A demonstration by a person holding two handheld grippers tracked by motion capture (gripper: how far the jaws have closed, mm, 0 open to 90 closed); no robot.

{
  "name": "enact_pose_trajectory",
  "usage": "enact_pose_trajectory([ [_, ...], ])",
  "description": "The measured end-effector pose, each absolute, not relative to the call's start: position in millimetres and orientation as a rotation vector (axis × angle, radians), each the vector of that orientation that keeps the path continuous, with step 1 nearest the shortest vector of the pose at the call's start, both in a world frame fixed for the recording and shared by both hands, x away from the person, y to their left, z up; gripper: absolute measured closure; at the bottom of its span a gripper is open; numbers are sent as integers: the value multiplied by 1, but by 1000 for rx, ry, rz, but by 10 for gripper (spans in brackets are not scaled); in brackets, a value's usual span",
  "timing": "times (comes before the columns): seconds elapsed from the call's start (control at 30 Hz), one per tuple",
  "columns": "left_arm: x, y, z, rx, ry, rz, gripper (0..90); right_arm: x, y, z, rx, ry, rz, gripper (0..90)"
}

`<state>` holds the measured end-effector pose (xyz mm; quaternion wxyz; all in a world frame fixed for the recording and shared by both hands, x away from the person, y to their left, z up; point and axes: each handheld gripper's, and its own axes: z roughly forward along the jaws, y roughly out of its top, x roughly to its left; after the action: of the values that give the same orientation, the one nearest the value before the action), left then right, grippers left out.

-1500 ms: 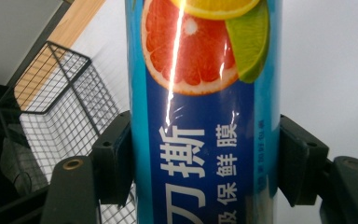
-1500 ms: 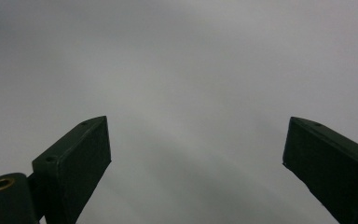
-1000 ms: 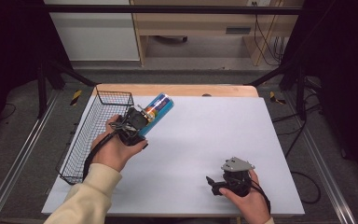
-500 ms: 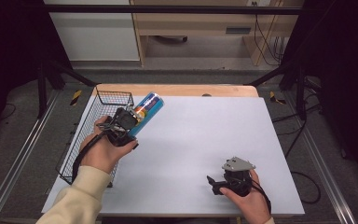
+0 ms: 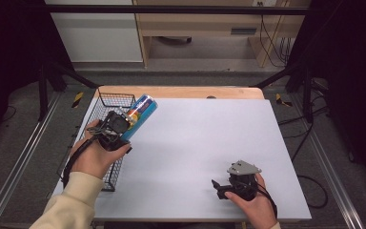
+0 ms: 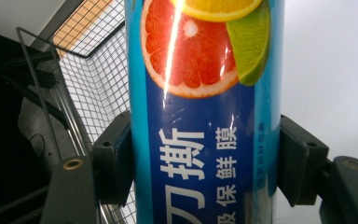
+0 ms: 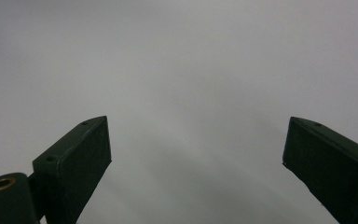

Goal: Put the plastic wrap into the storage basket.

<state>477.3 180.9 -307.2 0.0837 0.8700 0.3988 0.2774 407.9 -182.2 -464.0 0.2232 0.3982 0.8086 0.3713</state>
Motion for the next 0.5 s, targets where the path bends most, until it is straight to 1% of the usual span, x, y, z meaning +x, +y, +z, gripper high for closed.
enact_pose_trajectory([
  [0.5, 476, 195, -309, 2590, 1226, 826, 320, 408, -182, -464, 1106, 2232, 1021, 80],
])
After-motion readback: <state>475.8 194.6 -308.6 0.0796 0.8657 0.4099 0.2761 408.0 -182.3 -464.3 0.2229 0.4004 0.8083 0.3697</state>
